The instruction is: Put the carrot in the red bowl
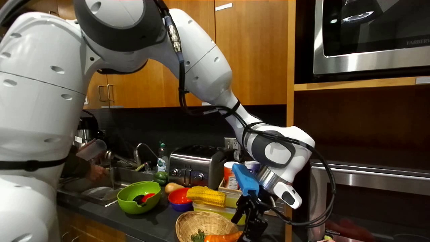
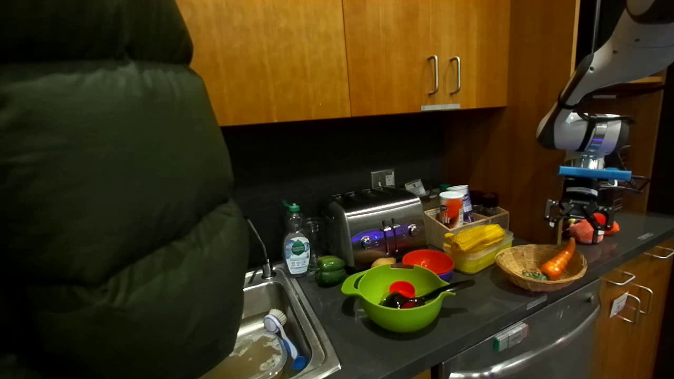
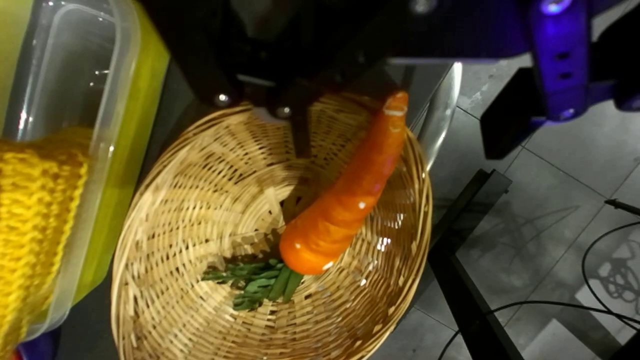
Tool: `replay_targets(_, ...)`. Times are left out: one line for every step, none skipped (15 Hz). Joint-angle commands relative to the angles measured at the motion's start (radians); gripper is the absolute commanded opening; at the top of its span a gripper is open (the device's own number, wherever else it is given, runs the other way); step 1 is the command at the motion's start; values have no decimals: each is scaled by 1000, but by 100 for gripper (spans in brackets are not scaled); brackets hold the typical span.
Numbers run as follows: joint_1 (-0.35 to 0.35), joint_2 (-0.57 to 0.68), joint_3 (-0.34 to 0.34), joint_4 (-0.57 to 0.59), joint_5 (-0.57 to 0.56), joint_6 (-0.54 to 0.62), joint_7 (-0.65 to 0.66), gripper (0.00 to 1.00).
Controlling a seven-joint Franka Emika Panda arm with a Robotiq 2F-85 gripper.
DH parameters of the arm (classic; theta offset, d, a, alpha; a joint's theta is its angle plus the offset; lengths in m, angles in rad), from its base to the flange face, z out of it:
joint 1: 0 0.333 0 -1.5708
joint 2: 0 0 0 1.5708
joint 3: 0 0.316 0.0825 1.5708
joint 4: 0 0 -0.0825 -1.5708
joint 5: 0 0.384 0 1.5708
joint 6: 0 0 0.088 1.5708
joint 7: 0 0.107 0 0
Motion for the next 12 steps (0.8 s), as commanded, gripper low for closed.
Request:
replay_targets(6, 30, 11, 47, 11, -31, 26, 89)
replay_targets(6, 32, 12, 49, 11, -32, 26, 89)
replay_targets(5, 33, 12, 49, 11, -32, 27, 90)
replay_targets(5, 34, 12, 50, 11, -32, 27, 88)
replay_targets(5, 35, 12, 51, 10, -32, 28, 88)
replay_targets(5, 36, 12, 52, 9, -33, 28, 64)
replay_targets(5, 37, 12, 53, 8, -33, 29, 64)
replay_targets(5, 37, 12, 54, 8, -33, 29, 60)
replay_targets(5, 37, 12, 55, 7, -33, 29, 54)
replay_targets(5, 38, 12, 55, 7, -33, 29, 45)
replay_targets(5, 37, 12, 55, 7, -34, 30, 38)
replay_targets(5, 38, 12, 56, 8, -34, 29, 28)
